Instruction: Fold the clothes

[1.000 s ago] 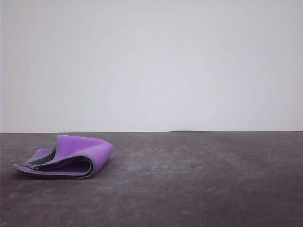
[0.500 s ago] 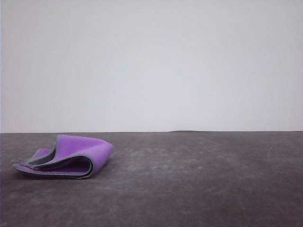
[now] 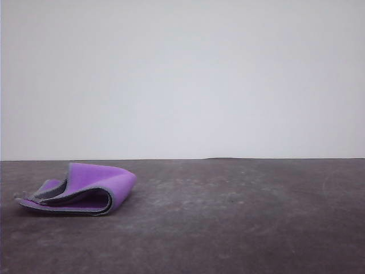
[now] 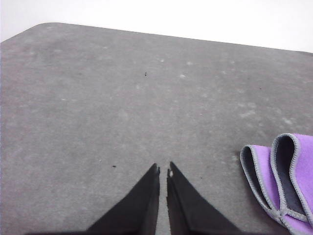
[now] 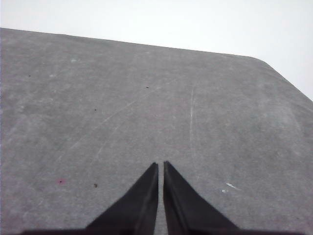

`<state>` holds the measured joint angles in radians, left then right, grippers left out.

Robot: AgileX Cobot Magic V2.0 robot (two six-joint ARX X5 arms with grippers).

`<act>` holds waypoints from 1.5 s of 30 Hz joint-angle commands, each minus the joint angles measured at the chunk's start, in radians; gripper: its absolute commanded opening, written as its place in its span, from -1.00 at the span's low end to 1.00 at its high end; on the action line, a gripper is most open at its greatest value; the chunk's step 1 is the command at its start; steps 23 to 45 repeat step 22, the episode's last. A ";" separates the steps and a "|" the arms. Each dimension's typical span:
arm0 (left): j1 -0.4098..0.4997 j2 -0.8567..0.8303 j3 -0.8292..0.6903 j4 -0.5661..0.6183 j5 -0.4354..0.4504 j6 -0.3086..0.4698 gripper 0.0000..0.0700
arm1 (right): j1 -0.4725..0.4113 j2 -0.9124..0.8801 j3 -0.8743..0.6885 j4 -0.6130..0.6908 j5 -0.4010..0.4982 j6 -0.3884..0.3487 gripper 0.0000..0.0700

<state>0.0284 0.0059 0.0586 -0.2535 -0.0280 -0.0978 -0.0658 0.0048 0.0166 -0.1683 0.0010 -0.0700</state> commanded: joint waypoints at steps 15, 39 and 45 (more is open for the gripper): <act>0.000 -0.001 -0.018 -0.011 0.002 -0.005 -0.95 | 0.001 -0.001 -0.004 0.011 0.000 0.017 -0.96; 0.000 -0.001 -0.018 -0.011 0.002 -0.005 -0.95 | 0.001 -0.001 -0.004 0.011 0.000 0.017 -0.96; 0.000 -0.001 -0.018 -0.011 0.002 -0.005 -0.95 | 0.001 -0.001 -0.004 0.011 0.000 0.017 -0.96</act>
